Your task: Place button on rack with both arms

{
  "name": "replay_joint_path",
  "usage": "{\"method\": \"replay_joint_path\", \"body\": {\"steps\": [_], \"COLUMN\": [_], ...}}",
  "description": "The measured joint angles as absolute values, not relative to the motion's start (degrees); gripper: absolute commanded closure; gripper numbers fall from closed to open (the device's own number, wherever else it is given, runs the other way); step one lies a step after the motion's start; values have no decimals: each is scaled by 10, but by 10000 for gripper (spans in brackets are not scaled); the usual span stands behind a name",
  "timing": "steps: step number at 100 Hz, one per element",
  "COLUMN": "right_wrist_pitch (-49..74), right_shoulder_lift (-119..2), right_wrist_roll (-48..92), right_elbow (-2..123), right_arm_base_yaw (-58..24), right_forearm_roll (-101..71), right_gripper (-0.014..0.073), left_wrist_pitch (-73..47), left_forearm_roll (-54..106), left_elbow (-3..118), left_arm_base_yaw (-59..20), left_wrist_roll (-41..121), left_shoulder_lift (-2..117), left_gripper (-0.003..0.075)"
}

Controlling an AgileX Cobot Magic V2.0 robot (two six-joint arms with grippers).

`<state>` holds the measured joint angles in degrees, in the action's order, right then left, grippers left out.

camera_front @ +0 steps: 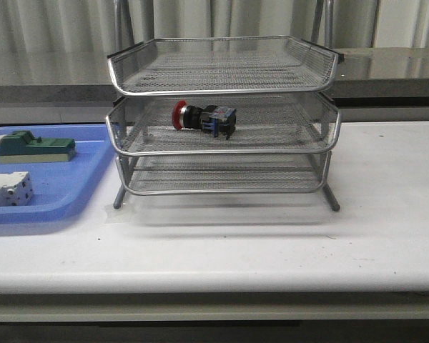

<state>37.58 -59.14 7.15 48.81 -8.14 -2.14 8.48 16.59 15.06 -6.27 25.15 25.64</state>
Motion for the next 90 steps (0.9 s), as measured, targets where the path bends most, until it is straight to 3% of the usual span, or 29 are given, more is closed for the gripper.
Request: {"method": "replay_joint_path", "body": {"steps": [54, 90], "right_wrist_pitch": [372, 386], "right_shoulder_lift": [-275, -233], "right_wrist_roll": [53, 53], "right_elbow": [330, 327], "right_arm_base_yaw": [-80, -80], "right_forearm_roll": [-21, -21], "right_gripper": [663, 663], "left_wrist_pitch": [85, 85], "left_forearm_roll": [166, 166], "left_elbow": [151, 151], "left_arm_base_yaw": [-63, -63], "left_wrist_roll": [252, 252], "left_shoulder_lift": [256, 256], "left_gripper": [740, 740]}}
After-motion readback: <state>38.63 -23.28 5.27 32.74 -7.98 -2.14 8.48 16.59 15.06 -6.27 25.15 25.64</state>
